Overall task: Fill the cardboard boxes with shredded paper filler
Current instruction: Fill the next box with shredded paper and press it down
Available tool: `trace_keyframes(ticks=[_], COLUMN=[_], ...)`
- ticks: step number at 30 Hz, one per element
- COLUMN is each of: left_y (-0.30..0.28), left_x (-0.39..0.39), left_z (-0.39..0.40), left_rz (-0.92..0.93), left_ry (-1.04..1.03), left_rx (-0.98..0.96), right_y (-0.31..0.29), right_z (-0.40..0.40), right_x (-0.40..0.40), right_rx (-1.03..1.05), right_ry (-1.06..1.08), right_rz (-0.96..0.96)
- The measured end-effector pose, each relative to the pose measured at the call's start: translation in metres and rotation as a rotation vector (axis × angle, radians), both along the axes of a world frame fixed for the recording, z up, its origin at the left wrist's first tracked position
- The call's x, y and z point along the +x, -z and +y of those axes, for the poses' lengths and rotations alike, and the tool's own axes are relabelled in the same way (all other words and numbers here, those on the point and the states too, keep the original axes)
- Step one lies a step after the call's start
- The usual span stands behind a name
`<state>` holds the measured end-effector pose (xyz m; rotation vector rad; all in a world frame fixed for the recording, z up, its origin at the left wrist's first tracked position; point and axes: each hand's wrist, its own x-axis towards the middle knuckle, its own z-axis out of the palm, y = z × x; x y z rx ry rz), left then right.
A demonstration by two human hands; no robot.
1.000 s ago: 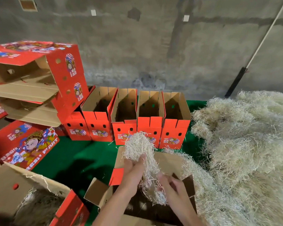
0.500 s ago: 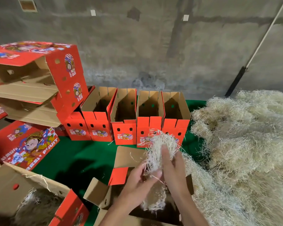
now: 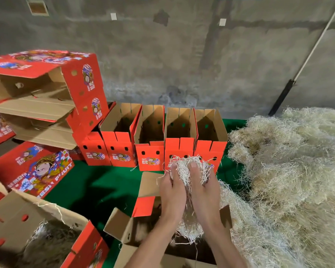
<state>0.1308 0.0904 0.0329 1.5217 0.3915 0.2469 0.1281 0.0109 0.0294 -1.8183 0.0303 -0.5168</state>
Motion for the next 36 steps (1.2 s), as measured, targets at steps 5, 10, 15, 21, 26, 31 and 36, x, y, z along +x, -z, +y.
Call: trace_keyframes(ticks=[5,10,15,21,26,31,36], left_y=[0.001,-0.009,-0.001,0.003,-0.012,-0.018,-0.015], left_x=[0.020,0.030,0.037,0.038,0.026,0.018,0.033], left_z=[0.041,0.054,0.067,0.057,0.023,0.010,0.038], left_rz=[0.060,0.086,0.058,0.110,-0.009,-0.085,0.109], left_ry=[-0.112,-0.133,-0.160,0.004,0.113,-0.007,-0.012], left_rx=[-0.144,-0.213,-0.241,-0.179,-0.120,-0.106,-0.222], right_y=[-0.010,-0.015,-0.015,-0.019,-0.022,-0.019,-0.027], right_z=[-0.029,-0.026,-0.032,-0.025,0.002,0.013,-0.013], right_x=[0.009,0.013,0.017,0.017,0.015,0.013,0.018], right_rx=[0.171,0.242,0.219,0.236,0.225,0.110,0.294], right_ry=[0.028,0.005,-0.049,-0.117,-0.080,-0.035,-0.041], right_rz=[0.039,0.060,0.103,0.082,0.036,-0.016,0.026])
